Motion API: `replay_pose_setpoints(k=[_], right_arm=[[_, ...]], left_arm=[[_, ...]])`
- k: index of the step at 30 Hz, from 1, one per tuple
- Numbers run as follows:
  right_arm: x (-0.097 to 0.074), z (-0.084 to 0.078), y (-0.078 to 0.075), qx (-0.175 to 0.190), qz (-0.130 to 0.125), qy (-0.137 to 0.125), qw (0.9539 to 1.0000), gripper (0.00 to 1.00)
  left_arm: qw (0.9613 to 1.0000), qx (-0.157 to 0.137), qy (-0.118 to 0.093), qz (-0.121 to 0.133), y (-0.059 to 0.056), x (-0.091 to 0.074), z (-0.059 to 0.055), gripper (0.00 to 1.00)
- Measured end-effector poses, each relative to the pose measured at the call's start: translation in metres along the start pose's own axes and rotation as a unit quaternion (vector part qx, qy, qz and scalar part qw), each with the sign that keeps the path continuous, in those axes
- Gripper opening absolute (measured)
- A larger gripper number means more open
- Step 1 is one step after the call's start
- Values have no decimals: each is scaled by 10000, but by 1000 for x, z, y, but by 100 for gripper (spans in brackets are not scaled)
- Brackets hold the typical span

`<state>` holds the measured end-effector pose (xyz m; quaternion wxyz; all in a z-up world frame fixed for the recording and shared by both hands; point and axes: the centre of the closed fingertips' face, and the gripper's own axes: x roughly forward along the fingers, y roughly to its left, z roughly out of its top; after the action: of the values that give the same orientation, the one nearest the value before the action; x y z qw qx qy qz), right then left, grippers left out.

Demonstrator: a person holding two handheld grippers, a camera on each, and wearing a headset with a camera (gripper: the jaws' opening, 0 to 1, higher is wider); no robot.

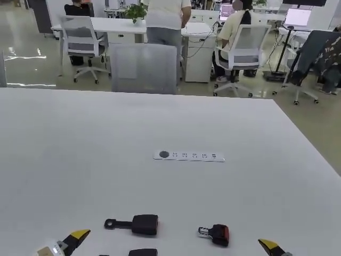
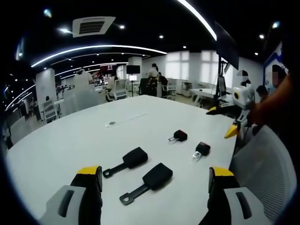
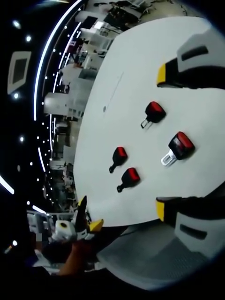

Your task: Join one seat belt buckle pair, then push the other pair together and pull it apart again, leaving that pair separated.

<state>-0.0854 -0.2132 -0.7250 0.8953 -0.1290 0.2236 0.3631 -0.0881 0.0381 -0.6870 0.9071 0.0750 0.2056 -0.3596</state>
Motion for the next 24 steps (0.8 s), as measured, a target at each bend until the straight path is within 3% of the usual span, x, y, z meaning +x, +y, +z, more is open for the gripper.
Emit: replay_pose_setpoints(k=[24], right_arm=[[27,-9,8,-377,639,320,9967,95]], left_arm=[[9979,441,325,-334,3,25,-8,94]])
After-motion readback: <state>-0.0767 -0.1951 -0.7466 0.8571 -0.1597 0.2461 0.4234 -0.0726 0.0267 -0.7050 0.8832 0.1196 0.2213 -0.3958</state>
